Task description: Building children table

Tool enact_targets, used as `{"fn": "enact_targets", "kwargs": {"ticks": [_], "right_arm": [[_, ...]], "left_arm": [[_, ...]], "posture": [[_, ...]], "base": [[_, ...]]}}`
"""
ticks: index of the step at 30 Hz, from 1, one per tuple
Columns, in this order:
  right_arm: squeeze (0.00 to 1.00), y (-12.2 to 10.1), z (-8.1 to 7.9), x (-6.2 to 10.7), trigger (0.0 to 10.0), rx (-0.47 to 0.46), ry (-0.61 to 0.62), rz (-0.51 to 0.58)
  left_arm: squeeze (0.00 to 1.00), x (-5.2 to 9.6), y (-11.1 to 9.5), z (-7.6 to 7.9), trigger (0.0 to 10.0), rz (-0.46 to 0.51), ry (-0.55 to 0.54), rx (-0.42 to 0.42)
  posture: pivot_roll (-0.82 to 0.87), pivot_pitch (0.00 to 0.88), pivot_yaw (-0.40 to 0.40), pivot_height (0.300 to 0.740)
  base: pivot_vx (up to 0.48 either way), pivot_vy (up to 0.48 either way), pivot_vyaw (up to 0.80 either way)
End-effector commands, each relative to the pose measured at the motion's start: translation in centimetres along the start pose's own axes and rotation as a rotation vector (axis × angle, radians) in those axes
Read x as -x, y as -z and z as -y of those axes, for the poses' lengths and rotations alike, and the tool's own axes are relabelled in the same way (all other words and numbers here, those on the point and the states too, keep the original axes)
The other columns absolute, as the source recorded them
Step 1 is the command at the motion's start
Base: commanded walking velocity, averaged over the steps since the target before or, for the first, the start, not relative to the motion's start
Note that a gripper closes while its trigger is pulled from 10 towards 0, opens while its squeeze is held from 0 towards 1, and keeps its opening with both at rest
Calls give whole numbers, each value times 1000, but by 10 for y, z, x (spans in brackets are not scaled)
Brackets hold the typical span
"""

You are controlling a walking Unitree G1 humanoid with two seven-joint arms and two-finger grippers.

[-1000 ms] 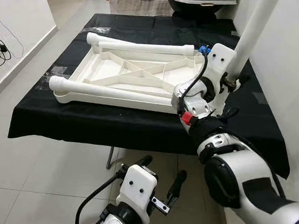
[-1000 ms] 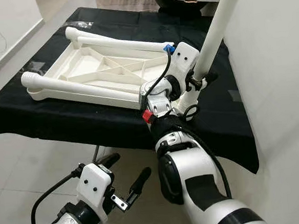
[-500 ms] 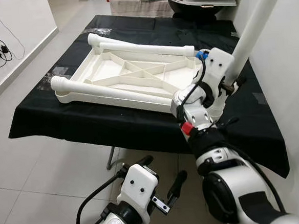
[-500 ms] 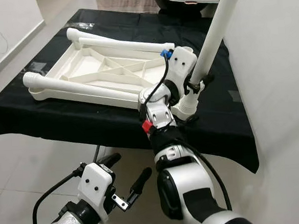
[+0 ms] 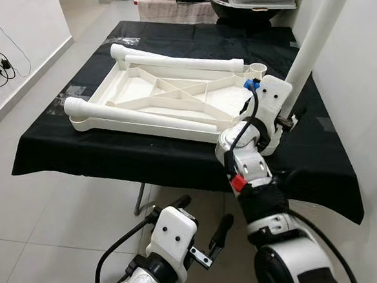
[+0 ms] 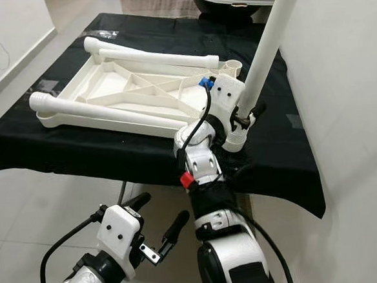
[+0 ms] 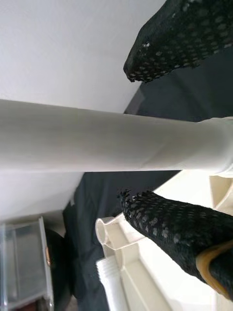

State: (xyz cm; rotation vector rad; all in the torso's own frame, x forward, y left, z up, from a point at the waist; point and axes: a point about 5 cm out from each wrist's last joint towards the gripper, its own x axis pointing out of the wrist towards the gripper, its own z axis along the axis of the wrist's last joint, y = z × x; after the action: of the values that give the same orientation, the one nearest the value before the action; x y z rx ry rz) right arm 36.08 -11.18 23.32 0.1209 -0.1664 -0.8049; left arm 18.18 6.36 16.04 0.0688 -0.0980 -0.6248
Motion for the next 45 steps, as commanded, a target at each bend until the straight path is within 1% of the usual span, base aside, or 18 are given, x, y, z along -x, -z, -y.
{"fn": "enact_targets", "kwargs": {"ticks": [1,14,17,18,20,23,24,25,27,28,29,30,31,33,35,36,39,45], "right_arm": [[0,1,1,5,10000,10,-38,-8],[0,10,16,18,10000,38,-137,-23],[0,14,32,18,10000,81,-171,-5],[0,14,32,18,10000,81,-171,-5],[0,17,40,17,10000,98,-189,-9],[0,18,42,17,10000,99,-203,-21],[0,21,43,20,10000,84,-294,-37],[0,21,43,20,10000,84,-294,-37],[0,29,52,22,10000,112,-409,-34],[0,29,52,22,10000,112,-409,-34],[0,31,55,22,10000,123,-433,-33],[0,38,64,20,10000,156,-467,-36],[0,38,64,20,10000,156,-467,-36],[0,47,78,21,10000,170,-621,-11],[0,53,87,24,10000,137,-717,-27],[0,62,95,23,10000,161,-725,-59],[0,64,97,23,10000,171,-729,-70],[0,88,121,19,10000,282,-693,-125]], "left_arm": [[0,0,5,1,10000,-13,11,15],[0,-1,8,-1,10000,-15,8,16],[0,-2,10,-2,10000,-18,5,16],[0,-2,10,-2,10000,-18,5,16],[0,-2,12,-4,10000,-19,4,15],[0,-2,12,-4,10000,-19,5,14],[0,-2,13,-4,10000,-20,5,11],[0,-2,13,-4,10000,-20,5,11],[0,-3,16,-9,10000,-37,-25,12],[0,-3,16,-9,10000,-37,-25,12],[0,-3,17,-10,10000,-41,-33,12],[0,-3,19,-14,10000,-49,-65,23],[0,-3,19,-14,10000,-49,-65,23],[0,-3,22,-22,10000,-60,-124,31],[0,-3,24,-25,10000,-63,-139,29],[0,-4,25,-27,10000,-66,-146,26],[0,-4,25,-27,10000,-68,-150,25],[0,-6,30,-34,10000,-77,-179,47]], "posture": [[69,116,-58,740],[63,94,-55,740],[53,81,-52,740],[53,81,-52,740],[49,76,-47,740],[47,72,-47,740],[47,67,-46,740],[47,67,-46,740],[46,57,-48,740],[46,57,-48,740],[46,57,-48,740],[47,43,-46,740],[47,43,-46,740],[46,31,-45,740],[45,20,-42,740],[44,18,-40,740],[44,18,-40,740],[44,16,-36,740]], "base": [[0,0,0],[0,0,0],[0,0,0],[0,0,0],[0,0,0],[0,0,0],[0,0,0],[0,0,0],[0,0,0],[0,0,0],[0,0,0],[0,0,0],[0,0,0],[0,0,0],[0,0,0],[0,0,0],[0,0,0],[0,-126,0]]}}
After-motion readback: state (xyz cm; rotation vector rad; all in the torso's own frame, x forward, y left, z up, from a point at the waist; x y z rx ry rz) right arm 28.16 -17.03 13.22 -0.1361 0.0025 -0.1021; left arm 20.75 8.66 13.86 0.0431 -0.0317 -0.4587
